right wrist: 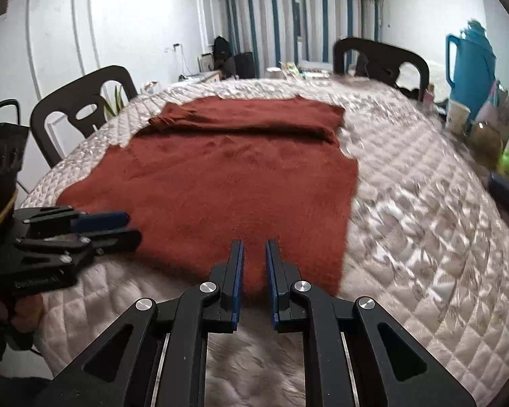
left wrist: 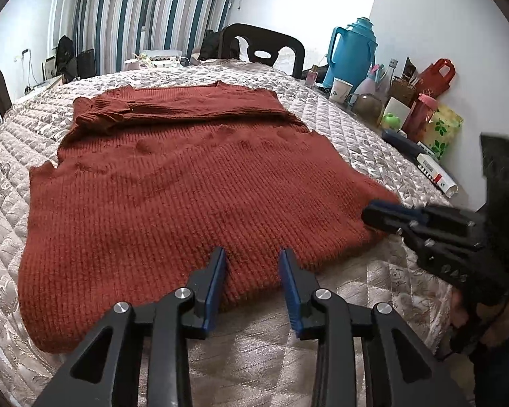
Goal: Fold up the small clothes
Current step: 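Move both open tools to the new folded edge of the dress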
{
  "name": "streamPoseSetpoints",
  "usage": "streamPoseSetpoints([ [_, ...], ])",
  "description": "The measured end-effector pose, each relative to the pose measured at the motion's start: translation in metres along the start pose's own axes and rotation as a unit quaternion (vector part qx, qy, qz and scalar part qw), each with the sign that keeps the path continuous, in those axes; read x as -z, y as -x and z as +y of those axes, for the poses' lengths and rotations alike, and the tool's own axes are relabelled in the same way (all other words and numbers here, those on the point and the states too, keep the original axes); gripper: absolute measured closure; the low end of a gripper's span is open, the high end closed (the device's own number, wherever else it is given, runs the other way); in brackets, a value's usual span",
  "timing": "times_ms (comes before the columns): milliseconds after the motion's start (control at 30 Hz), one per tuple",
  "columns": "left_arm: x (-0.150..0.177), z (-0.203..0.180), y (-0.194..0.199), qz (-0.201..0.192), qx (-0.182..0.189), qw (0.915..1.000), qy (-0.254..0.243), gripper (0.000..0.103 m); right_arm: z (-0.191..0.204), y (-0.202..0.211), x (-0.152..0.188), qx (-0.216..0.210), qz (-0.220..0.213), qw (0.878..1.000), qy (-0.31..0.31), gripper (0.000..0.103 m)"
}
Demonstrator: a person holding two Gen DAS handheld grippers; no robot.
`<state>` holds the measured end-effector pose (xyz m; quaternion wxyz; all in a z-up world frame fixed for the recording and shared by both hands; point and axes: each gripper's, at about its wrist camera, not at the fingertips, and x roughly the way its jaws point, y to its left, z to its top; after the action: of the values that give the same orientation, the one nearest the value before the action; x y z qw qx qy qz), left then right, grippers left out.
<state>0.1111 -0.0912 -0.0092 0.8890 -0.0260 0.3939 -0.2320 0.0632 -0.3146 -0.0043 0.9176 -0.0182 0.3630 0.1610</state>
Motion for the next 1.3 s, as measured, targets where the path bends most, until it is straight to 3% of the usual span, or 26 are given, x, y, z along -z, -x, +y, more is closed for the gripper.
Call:
streamPoseSetpoints([
  [133, 0.0, 0.007, 0.011, -0.007, 0.0, 0.9999, 0.015, 0.067, -0.011, 0.0, 0.007, -0.006, 0.004, 1.0, -0.021, 0.09],
  [233, 0.004, 0.02, 0.027, -0.031, -0.021, 0.999, 0.026, 0.067, -0.014, 0.011, 0.008, 0.005, -0.011, 1.0, -0.018, 0.09],
  [367, 0.015, 0.048, 0.036, -0.03, -0.05, 0.9965, 0.06, 0.067, -0.028, 0.009, 0.015, 0.0, 0.0, 0.999, -0.037, 0.09],
  [467, 0.022, 0.061, 0.038, -0.033, -0.038, 0.9952, 0.085, 0.067, -0.032, 0.008, 0.018, -0.009, -0.006, 0.999, -0.047, 0.09],
  [900, 0.022, 0.055, 0.046, -0.038, -0.09, 0.9926, 0.072, 0.067, -0.036, 0.02, 0.007, -0.005, -0.031, 0.998, -0.059, 0.09],
  [1000, 0.023, 0.058, 0.046, -0.033, -0.102, 0.9916, 0.073, 0.067, -0.04, 0.006, 0.006, -0.002, -0.012, 0.998, -0.069, 0.09],
  [1033, 0.024, 0.059, 0.045, -0.032, -0.102, 0.9916, 0.073, 0.067, -0.041, -0.002, 0.007, 0.004, 0.004, 0.997, -0.073, 0.09],
  [1300, 0.027, 0.061, 0.048, -0.034, -0.1, 0.9914, 0.078, 0.067, -0.042, 0.003, 0.007, 0.002, -0.001, 0.997, -0.074, 0.09],
])
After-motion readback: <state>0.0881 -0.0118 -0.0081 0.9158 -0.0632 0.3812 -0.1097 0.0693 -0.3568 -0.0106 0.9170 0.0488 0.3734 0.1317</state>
